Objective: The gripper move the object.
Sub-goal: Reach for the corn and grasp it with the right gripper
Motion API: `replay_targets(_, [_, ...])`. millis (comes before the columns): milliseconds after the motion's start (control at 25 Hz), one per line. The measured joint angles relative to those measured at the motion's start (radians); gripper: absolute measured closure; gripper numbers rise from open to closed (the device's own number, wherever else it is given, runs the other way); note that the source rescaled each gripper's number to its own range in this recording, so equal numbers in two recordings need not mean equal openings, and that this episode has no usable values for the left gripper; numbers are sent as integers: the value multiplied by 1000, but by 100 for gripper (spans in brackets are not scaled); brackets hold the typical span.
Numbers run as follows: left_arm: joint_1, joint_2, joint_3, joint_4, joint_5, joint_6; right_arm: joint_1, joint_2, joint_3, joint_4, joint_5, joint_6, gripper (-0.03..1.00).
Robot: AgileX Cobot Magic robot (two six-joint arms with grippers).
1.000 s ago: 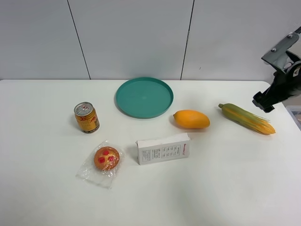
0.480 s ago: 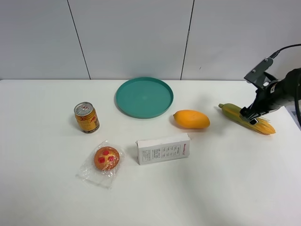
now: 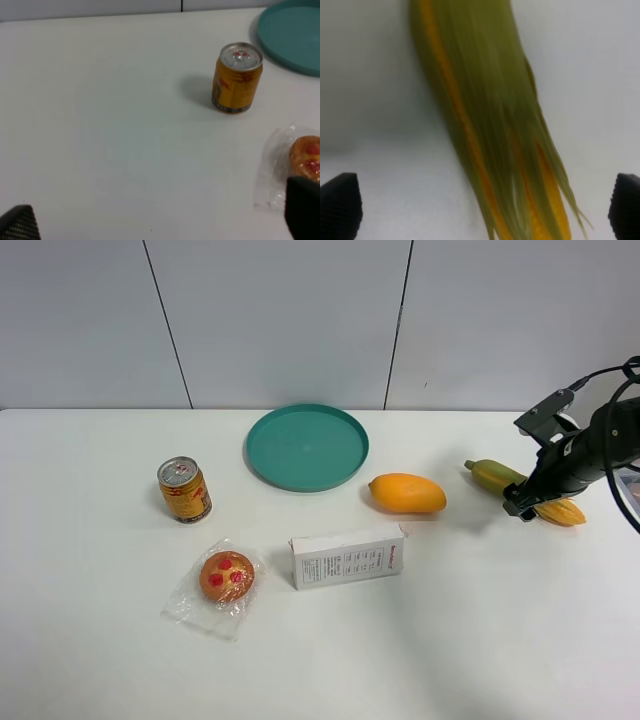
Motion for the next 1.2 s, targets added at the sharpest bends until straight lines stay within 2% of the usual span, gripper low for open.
replay_targets(280, [0,0,0,0,0,0,-43,0,0,-35,-12,136,-3])
replay_targets(400, [0,0,0,0,0,0,-56,0,0,-46,-48,195,-3])
replay_targets(800, [0,0,0,0,0,0,-68,0,0,-46,-199,236,-3])
replay_targets(1040, [0,0,0,0,0,0,-74,0,0,-75,-241,254,-3])
replay_targets(1200, [0,0,0,0,0,0,-75,1,0,-136,-247,380,-3])
